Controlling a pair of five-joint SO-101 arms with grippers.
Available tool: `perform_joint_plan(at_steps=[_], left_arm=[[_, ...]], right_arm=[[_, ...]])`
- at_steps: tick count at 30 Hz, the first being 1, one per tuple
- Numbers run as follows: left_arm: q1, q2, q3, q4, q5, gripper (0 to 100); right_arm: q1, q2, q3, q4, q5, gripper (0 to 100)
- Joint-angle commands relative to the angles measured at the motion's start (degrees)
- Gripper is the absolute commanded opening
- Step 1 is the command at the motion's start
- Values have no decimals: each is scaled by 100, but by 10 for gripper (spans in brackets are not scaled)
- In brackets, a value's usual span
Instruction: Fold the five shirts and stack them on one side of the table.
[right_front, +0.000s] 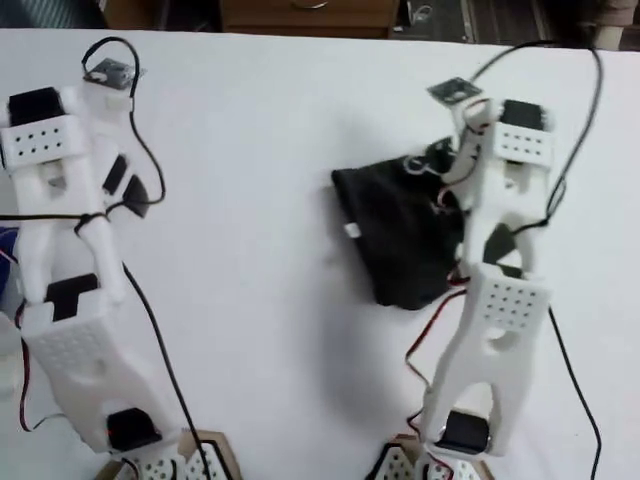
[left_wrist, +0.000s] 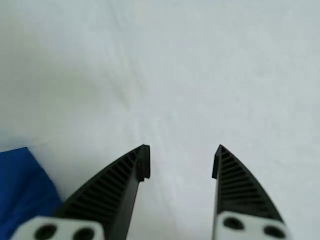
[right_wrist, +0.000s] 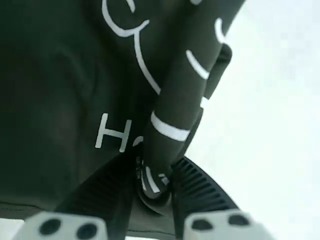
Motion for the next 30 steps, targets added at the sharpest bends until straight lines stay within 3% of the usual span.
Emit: perform_joint_plan(at_steps=[1, 17, 30], left_arm=[[167, -53, -57, -26, 35, 229], [290, -62, -13, 18, 44, 229], [264, -79, -13, 97, 44, 229]], right_arm=[[541, -514, -9, 4, 79, 20], [2387, -549, -97, -242, 967, 21], [2677, -497, -527, -831, 1336, 21]])
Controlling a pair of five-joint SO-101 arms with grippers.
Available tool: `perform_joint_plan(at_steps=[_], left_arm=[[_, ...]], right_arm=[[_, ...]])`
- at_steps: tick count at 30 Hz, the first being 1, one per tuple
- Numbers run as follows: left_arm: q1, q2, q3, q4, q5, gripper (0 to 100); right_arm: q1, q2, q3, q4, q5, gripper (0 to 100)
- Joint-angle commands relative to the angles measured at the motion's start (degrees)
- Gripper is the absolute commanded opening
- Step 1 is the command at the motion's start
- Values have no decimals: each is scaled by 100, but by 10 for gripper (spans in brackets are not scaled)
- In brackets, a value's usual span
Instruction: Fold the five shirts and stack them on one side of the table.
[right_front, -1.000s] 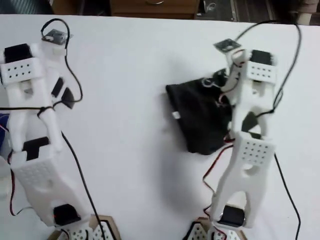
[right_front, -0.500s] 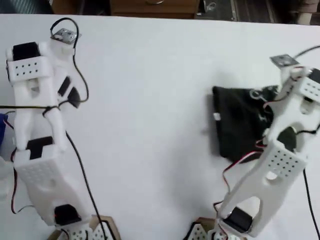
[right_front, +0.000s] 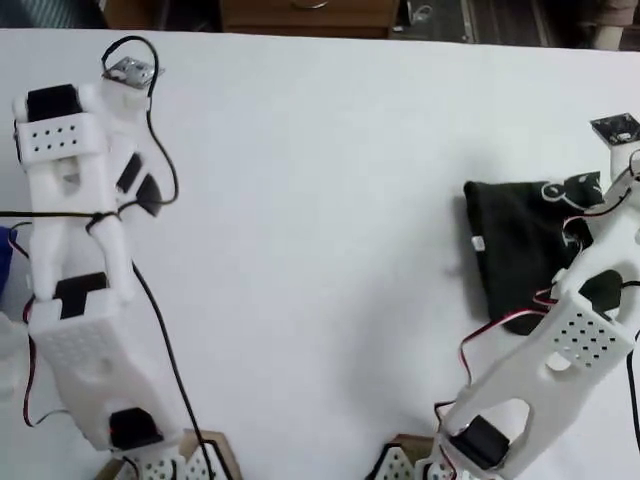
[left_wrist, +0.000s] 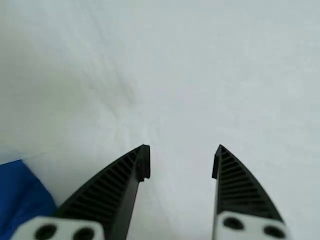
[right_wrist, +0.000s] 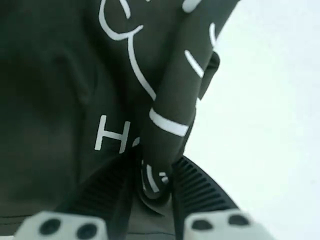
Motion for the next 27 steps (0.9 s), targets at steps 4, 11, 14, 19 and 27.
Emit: perform_joint_plan(at_steps=[4, 11, 14, 19, 27], left_arm=[[9, -79, -13, 97, 44, 229], [9, -79, -13, 123, 44, 228], [9, -79, -13, 132, 44, 228], [9, -79, -31, 132, 35, 229], [9, -88, -22, 132, 35, 229]], right_arm=[[75, -444, -264, -453, 44, 21], [374, -22, -325, -760, 53, 21], [593, 127, -325, -822, 53, 21], [716, 198, -281, -778, 273, 21], [347, 198, -308, -787, 273, 22]])
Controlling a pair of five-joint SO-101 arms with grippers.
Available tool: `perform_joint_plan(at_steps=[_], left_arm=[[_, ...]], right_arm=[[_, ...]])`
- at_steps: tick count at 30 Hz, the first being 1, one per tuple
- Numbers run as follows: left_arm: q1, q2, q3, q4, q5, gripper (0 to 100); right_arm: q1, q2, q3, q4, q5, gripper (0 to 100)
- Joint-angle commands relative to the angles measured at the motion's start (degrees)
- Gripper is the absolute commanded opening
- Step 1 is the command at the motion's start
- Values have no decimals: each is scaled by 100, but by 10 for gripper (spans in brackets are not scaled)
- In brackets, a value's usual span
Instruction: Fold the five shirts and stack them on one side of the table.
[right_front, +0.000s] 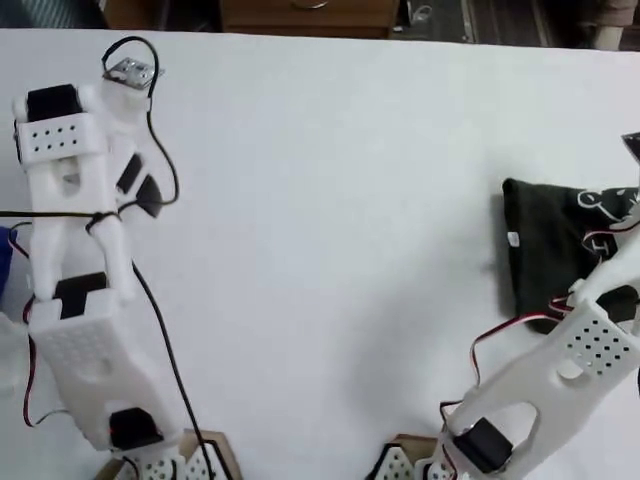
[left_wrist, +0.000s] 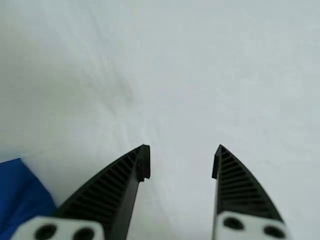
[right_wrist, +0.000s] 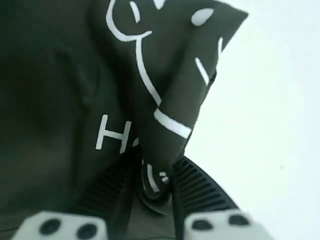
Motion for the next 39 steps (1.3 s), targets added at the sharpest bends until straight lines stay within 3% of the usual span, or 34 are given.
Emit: perform_joint_plan(at_steps=[1, 13, 20, 25, 30, 33, 39], left_arm=[[9, -88, -22, 88, 35, 229], [9, -88, -22, 88, 35, 229], [9, -88, -48, 79, 35, 229], [9, -88, -22, 79, 35, 229], [26, -88, -40, 70, 35, 229], [35, -79, -48, 62, 35, 229], [44, -70, -22, 70, 35, 229]], right_arm=[[-215, -66, -273, -75, 44, 22], [-312, -110, -281, -66, 26, 29], [-92, -119, -316, -48, -132, 286], [-40, -119, -932, 4, -149, 312], [-602, -119, -1591, 1332, -352, 312], [-963, -101, -1609, 1376, -879, 312], [-1868, -66, -1160, 1358, -958, 312]])
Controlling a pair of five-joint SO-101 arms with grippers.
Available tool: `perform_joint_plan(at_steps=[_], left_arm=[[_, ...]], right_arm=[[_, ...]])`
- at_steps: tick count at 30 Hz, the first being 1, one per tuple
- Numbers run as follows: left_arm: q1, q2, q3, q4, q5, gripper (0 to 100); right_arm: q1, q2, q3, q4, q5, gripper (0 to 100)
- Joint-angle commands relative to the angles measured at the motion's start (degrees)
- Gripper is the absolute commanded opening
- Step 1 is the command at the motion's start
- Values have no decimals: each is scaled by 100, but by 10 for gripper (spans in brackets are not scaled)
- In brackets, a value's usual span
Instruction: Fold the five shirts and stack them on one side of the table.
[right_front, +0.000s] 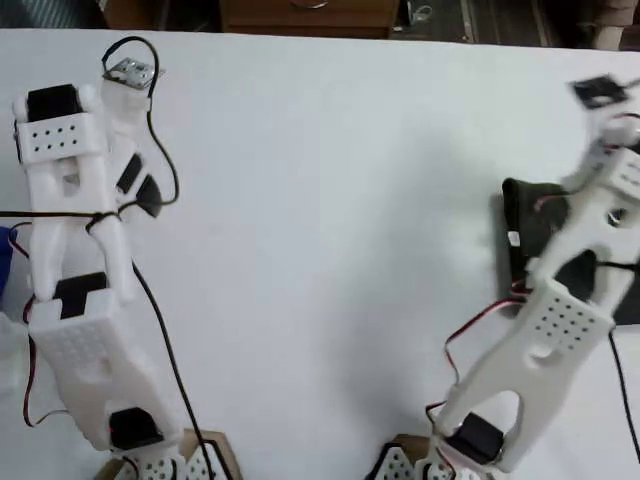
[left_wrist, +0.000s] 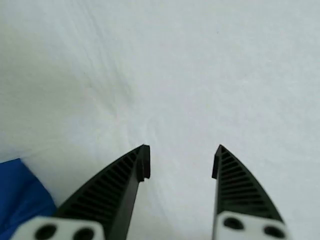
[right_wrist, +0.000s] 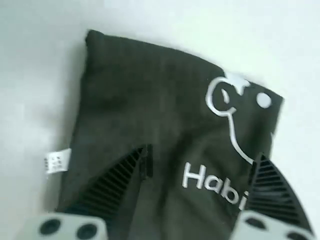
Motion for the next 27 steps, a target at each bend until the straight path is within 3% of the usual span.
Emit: perform_joint_plan(at_steps=[1, 12, 18, 23, 27], left_arm=[[35, -70, -22, 79, 35, 229], [-290, -70, -22, 88, 0, 229], [-273, -79, -22, 88, 0, 229], [-352, -79, -31, 88, 0, 229], [-378, -35, -22, 53, -9, 229]], right_arm=[[-541, -57, 114, -13, -70, 312], [-523, 1086, 237, -338, -79, 307], [-505, 1191, -97, -242, -79, 173], [-286, 1015, -123, 13, -70, 208], [-207, 778, -273, -4, 44, 298]])
